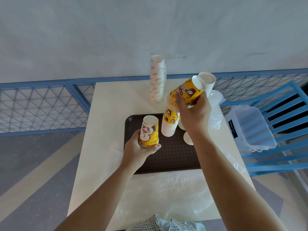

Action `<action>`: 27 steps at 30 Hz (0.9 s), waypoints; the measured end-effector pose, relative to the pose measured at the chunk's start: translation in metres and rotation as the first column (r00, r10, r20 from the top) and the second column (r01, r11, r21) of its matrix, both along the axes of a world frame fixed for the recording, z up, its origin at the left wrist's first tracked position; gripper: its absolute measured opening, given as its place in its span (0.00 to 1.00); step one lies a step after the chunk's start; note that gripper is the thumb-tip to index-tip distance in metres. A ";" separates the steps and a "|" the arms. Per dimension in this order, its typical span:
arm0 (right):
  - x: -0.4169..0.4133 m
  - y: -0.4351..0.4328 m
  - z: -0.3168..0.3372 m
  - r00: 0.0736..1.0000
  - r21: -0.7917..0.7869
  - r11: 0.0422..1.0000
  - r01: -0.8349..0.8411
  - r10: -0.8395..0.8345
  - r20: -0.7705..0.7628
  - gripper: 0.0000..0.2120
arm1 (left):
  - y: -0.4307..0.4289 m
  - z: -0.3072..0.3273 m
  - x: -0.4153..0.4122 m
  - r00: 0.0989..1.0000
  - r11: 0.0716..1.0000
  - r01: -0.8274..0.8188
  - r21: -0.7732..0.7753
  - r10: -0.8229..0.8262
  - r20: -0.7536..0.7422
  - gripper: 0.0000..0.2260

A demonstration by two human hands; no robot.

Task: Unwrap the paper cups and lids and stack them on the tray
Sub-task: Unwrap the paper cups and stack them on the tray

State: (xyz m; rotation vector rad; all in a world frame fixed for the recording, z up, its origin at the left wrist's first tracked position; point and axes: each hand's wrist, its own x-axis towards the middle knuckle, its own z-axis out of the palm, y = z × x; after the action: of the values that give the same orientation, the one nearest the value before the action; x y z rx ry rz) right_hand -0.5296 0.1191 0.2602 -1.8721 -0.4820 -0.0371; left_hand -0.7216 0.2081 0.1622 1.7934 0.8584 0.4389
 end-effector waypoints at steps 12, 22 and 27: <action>0.016 0.015 -0.080 0.990 -0.308 0.948 -0.075 0.108 0.091 0.30 | -0.002 0.011 0.008 0.999 0.997 -0.039 -0.071 0.040 0.011 0.29; -0.005 0.003 -0.074 0.988 -0.220 0.975 0.013 0.022 0.154 0.28 | -0.004 0.010 0.009 0.999 0.997 -0.051 -0.052 0.051 0.006 0.31; -0.058 -0.011 -0.051 0.964 -0.053 0.970 -0.239 0.243 0.104 0.21 | -0.005 0.010 0.012 0.998 0.997 -0.065 -0.029 0.065 -0.010 0.33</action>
State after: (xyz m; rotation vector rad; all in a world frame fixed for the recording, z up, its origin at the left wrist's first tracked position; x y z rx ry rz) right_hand -0.5878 0.1079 0.2092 -1.8447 -0.7891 0.0330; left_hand -0.7096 0.2028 0.1725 1.7458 0.9265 0.4584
